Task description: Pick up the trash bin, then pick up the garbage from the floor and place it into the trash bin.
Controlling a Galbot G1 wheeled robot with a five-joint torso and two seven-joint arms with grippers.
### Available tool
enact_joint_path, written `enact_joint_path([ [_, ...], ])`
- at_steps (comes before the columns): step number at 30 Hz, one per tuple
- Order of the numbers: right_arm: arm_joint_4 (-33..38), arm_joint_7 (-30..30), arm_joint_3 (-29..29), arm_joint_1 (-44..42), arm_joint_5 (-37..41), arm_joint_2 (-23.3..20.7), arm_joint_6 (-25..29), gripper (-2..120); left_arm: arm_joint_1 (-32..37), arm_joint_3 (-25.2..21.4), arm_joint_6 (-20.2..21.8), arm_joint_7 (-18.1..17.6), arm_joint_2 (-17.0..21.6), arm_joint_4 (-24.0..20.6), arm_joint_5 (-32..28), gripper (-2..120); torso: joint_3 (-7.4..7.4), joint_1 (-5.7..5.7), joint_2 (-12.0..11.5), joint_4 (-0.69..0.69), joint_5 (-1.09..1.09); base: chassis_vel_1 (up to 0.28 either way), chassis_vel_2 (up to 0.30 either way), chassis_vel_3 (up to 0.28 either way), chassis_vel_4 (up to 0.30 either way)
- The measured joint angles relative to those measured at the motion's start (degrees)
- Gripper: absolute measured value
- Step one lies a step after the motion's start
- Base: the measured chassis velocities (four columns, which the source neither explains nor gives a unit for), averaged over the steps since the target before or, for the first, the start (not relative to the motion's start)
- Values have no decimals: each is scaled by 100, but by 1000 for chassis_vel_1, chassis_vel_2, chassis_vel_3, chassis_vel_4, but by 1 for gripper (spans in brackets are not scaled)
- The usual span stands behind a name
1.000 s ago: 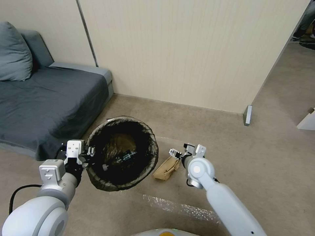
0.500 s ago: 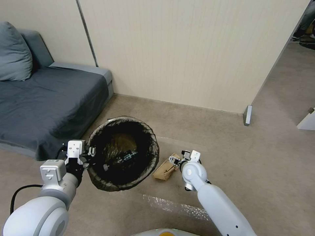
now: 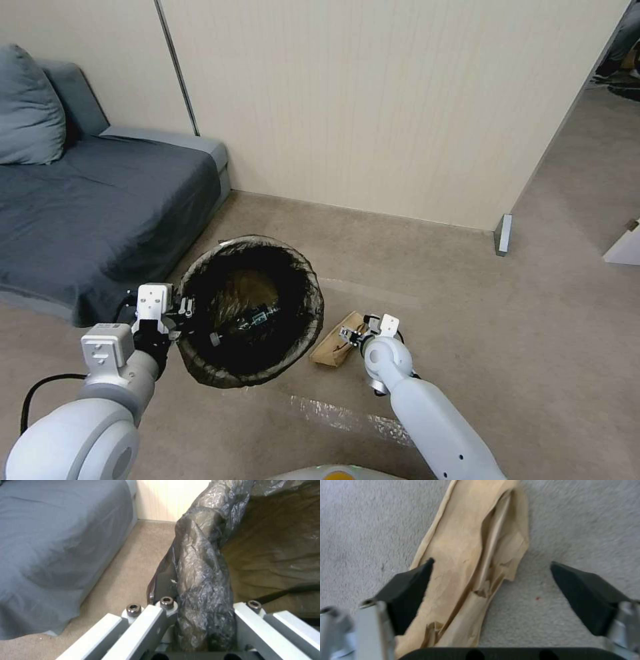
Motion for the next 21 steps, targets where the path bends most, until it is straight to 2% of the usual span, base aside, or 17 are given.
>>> enact_joint_path([
  [1, -71, -37, 4, 8, -2, 41, 7, 78, 1, -1, 0, 1, 1, 0, 0, 1, 0, 0, 0, 0, 0, 0, 0, 0, 0],
  [5, -204, -139, 21, 16, -35, 104, 10, 69, 1, -4, 0, 4, 4, 0, 0, 1, 0, 0, 0, 0, 0, 0, 0, 0, 0],
  [7, -330, -293, 41, 15, -154, 152, 25, 56, 0, -8, 0, 7, 8, 0, -5, 1, 0, 0, 0, 0, 0, 0, 0, 0, 0],
  [8, -330, -293, 41, 15, -154, 152, 25, 56, 0, -8, 0, 7, 8, 0, -5, 1, 0, 0, 0, 0, 0, 0, 0, 0, 0],
  [10, -347, -335, 45, 4, -178, 158, 26, 48, -4, -9, 0, 8, 8, 0, -6, 1, 0, 0, 0, 0, 0, 0, 0, 0, 0],
  [13, -360, -363, 47, -3, -190, 161, 26, 41, -9, -9, 0, 9, 8, 0, -7, 1, 0, 0, 0, 0, 0, 0, 0, 0, 0],
  [14, -367, -383, 50, -5, -201, 164, 26, 32, -13, -9, 0, 10, 5, 0, -7, 1, 0, 0, 0, 0, 0, 0, 0, 0, 0],
  [16, -377, -401, 54, -6, -217, 169, 26, 30, -15, -5, 0, 10, 2, 1, -7, 1, 0, 0, 0, 0, 0, 0, 0, 0, 0],
  [21, -476, -487, 86, -1, -302, 212, 29, 7, -18, -7, 0, 14, -4, 2, -6, 1, 0, 0, 0, -1, 0, 0, 0, 0, 0],
])
